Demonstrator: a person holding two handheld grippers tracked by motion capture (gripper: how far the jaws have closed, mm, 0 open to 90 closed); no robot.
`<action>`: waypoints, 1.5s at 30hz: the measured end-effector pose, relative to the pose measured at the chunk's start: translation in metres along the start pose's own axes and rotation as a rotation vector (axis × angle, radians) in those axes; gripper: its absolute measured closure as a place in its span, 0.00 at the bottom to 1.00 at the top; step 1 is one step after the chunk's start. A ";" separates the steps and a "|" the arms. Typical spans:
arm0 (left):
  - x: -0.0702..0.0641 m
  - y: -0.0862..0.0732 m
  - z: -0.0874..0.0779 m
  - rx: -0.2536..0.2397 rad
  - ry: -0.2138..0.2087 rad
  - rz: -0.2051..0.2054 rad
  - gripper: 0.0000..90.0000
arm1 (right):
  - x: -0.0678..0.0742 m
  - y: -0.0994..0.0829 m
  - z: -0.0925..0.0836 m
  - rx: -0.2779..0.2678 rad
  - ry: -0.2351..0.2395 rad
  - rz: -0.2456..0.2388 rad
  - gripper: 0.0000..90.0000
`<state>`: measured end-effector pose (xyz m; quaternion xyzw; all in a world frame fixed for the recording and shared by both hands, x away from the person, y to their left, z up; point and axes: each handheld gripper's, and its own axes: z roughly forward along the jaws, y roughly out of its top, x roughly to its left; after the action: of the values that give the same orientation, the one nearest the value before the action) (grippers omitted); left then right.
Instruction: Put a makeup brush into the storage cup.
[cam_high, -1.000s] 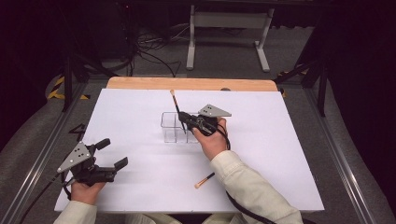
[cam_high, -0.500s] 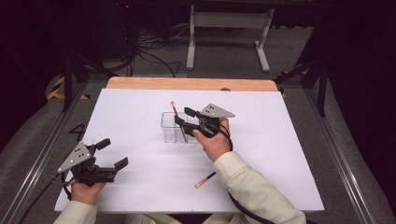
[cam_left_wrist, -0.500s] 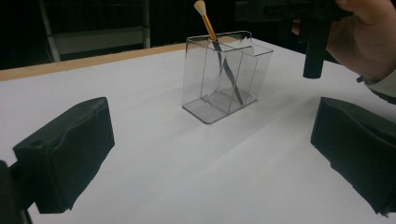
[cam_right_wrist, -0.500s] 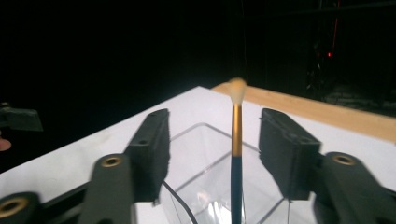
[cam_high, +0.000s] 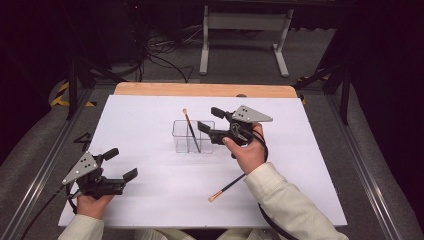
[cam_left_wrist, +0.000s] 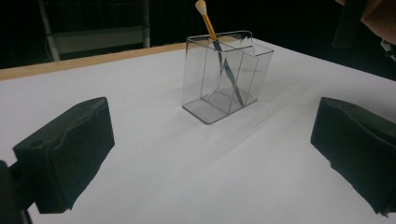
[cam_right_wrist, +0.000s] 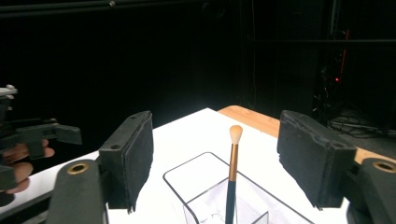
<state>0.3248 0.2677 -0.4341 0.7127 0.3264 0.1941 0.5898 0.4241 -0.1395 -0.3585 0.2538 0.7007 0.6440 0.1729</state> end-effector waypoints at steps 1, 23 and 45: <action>0.000 0.000 0.000 0.000 0.000 -0.002 0.00 | 0.000 0.000 0.000 0.000 0.000 0.000 0.29; -0.001 0.001 0.004 0.005 -0.005 0.000 0.00 | -0.009 0.016 -0.066 -0.005 -0.029 -0.034 0.23; -0.001 0.002 0.006 0.012 -0.001 0.005 0.00 | -0.018 0.013 -0.110 -0.009 -0.046 -0.038 0.22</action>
<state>0.3287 0.2626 -0.4337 0.7173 0.3256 0.1933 0.5850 0.3777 -0.2392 -0.3353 0.2542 0.6984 0.6378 0.2023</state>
